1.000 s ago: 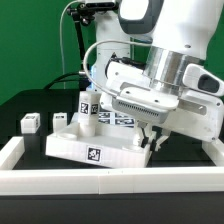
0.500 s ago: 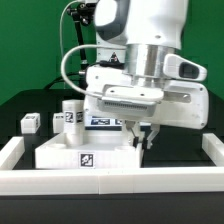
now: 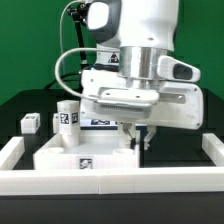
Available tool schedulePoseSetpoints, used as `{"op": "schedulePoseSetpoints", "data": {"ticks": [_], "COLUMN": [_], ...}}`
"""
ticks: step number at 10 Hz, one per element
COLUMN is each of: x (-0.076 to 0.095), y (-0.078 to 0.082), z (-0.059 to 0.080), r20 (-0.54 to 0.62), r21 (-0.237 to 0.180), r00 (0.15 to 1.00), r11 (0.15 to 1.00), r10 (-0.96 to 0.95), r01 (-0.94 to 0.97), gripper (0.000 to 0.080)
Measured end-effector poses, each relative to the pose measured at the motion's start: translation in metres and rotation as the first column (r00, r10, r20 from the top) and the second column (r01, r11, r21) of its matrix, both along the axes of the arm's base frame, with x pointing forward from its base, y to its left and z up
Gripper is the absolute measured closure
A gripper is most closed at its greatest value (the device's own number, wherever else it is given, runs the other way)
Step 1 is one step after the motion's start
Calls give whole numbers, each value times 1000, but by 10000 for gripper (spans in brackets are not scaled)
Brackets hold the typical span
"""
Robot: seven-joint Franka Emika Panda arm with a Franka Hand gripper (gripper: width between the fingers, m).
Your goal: Assemble square table
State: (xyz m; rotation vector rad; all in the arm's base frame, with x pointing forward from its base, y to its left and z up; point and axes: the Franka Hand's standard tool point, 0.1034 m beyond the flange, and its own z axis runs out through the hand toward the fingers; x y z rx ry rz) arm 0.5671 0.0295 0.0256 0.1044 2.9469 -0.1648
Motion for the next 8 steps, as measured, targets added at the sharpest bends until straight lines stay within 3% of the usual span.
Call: {"op": "schedulePoseSetpoints", "data": {"ticks": [3,8], "x": [-3,-4], "y": [32,25], "z": [-4,-6], "r20": [-25,-28], "r21": [-37,-36], "r00": [999,999], "r11": [998,999], "r10": [40,27], "r01": [-41,-28], "gripper": [736,736]}}
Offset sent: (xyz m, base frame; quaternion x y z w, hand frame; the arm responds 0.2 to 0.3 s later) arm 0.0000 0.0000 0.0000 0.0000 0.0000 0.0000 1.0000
